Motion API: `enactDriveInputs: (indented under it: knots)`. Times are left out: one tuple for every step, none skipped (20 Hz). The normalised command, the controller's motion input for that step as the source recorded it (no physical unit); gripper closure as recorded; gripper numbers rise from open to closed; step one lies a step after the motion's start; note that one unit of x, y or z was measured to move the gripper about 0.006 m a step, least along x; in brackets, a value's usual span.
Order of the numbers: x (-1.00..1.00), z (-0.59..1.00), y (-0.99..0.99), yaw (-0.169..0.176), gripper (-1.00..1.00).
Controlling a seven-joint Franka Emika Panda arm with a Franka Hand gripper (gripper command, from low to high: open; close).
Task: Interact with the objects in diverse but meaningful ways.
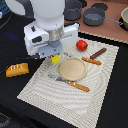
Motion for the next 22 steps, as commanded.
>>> enactDriveInputs:
  knots:
    - [-0.39,-0.33,0.07,0.007,1.00]
    - [-0.41,-0.32,0.06,0.010,1.00]
    - [-0.41,-0.34,0.08,0.012,1.00]
    - [-0.39,-0.34,0.08,0.012,1.00]
    - [-0.35,-0.36,0.05,0.004,1.00]
    - [-0.34,-0.38,0.02,0.000,1.00]
    - [-0.34,-0.40,0.00,0.000,1.00]
    - [-0.30,-0.41,0.01,0.007,1.00]
    - [-0.33,-0.41,0.00,0.012,1.00]
    - [-0.34,-0.39,0.00,0.013,1.00]
    - [-0.31,-0.35,0.00,0.017,1.00]
    - [-0.31,-0.28,0.03,0.015,1.00]
    - [-0.31,-0.17,0.08,0.000,1.00]
    - [-0.34,-0.07,0.05,0.002,1.00]
    - [-0.32,0.00,0.08,0.011,1.00]
    - [-0.28,0.00,0.11,0.018,1.00]
    - [-0.31,0.00,0.09,0.019,1.00]
    - [-0.36,0.00,0.06,0.023,1.00]
    - [-0.37,0.01,0.08,0.026,1.00]
    - [-0.37,0.09,0.12,0.034,1.00]
    - [-0.38,0.17,0.16,0.025,-1.00]
    - [-0.38,0.20,0.15,0.021,-1.00]
